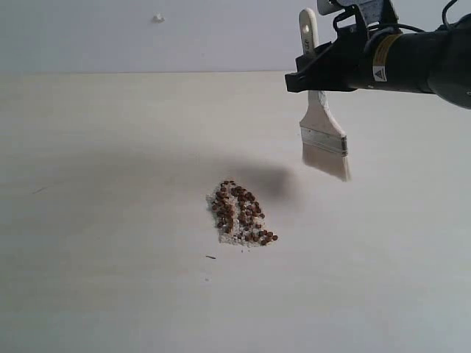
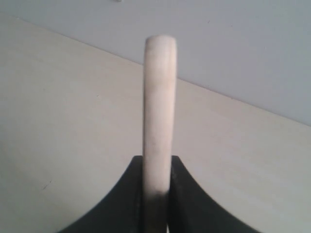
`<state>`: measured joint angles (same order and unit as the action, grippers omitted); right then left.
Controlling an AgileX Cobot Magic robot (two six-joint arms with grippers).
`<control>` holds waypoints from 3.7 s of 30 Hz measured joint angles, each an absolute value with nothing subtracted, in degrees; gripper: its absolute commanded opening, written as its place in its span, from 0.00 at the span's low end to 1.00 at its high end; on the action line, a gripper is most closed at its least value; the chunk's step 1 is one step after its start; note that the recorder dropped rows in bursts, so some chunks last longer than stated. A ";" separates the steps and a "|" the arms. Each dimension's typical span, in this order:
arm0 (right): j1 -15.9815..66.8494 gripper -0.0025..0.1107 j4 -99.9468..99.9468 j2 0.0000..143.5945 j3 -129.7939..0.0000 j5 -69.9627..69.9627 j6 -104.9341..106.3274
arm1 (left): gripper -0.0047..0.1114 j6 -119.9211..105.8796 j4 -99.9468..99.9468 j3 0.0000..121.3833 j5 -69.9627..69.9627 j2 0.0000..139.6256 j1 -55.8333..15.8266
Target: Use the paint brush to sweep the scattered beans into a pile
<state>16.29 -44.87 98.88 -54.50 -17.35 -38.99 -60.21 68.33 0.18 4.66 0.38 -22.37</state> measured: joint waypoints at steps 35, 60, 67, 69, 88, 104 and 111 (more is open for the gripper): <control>20.83 0.02 8.63 82.04 -41.27 -23.33 22.17 | 0.04 -60.21 68.33 0.18 4.66 0.38 -22.37; 20.83 0.02 18.05 84.11 -39.62 -31.49 25.34 | 0.04 -60.21 68.33 0.18 4.66 0.38 -22.37; 20.83 0.02 18.05 84.11 -39.62 -31.49 25.34 | 0.04 -60.21 68.33 0.18 4.66 0.38 -22.37; 20.83 0.02 17.47 84.11 -39.62 -31.21 25.34 | 0.04 -60.21 68.33 0.18 4.66 0.38 -22.37; 20.83 0.02 16.14 84.11 -39.62 -28.78 25.34 | 0.04 -60.21 68.33 0.18 4.66 0.38 -22.37; 30.81 0.02 24.09 86.14 -39.62 -32.73 25.12 | 0.04 -60.21 68.33 0.18 4.66 0.38 -22.37; 49.25 0.02 64.08 86.14 -39.62 -52.69 56.09 | 0.04 -60.21 68.33 0.18 4.66 0.38 -22.37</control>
